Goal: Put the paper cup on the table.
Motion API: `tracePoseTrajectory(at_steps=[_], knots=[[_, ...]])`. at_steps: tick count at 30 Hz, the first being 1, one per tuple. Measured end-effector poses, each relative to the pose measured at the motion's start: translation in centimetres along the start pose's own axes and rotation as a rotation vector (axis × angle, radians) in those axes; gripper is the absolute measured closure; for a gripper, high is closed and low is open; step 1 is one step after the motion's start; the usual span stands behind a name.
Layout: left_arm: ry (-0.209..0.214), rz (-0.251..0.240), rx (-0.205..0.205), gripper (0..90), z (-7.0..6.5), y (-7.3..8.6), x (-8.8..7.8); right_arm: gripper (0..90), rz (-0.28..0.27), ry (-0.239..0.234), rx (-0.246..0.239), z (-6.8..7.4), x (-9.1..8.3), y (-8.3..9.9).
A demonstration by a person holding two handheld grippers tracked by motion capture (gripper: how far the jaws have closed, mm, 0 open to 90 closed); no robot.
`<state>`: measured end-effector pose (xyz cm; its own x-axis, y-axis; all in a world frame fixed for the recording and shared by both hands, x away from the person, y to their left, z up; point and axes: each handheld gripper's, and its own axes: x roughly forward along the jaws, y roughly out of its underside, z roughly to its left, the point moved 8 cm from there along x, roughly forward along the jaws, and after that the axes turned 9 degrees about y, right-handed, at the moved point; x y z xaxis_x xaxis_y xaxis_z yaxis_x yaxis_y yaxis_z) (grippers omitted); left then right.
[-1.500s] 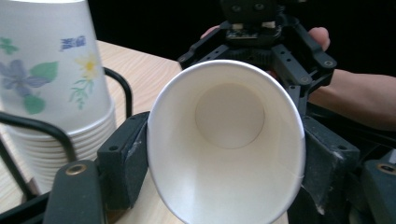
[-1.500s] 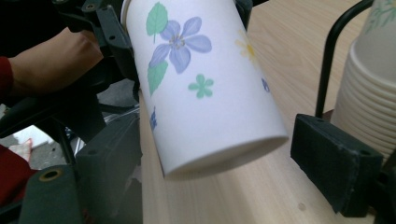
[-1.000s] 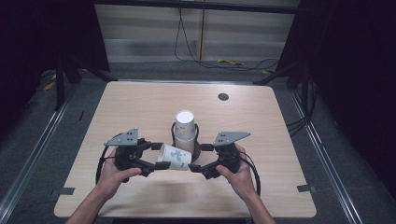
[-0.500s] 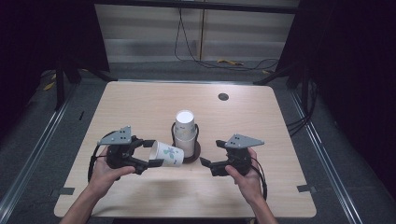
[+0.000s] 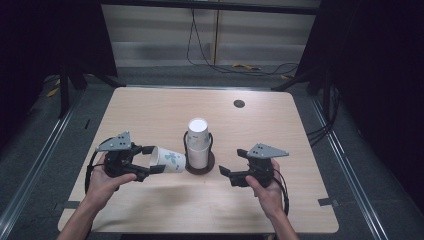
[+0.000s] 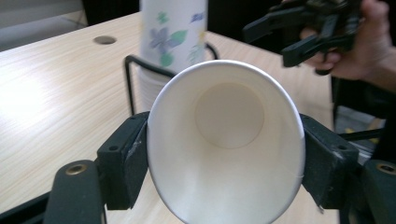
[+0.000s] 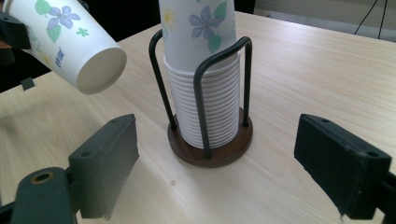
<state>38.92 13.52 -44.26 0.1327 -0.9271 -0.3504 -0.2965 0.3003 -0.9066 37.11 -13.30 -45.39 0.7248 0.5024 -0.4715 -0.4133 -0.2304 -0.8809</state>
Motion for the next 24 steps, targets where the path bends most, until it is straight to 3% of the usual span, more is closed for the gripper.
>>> tracePoseTrajectory(at_steps=[12, 24], knots=[[-0.061, -0.006, -0.067, 26.3, 2.0, 0.3, -0.9, 13.4, -0.006, 0.016, 0.01, -0.4, 0.2, 0.1], [-0.113, 0.05, -0.065, 25.0, 3.1, -0.4, -0.8, 13.5, -0.009, 0.028, 0.012, -0.7, -0.6, 0.5]])
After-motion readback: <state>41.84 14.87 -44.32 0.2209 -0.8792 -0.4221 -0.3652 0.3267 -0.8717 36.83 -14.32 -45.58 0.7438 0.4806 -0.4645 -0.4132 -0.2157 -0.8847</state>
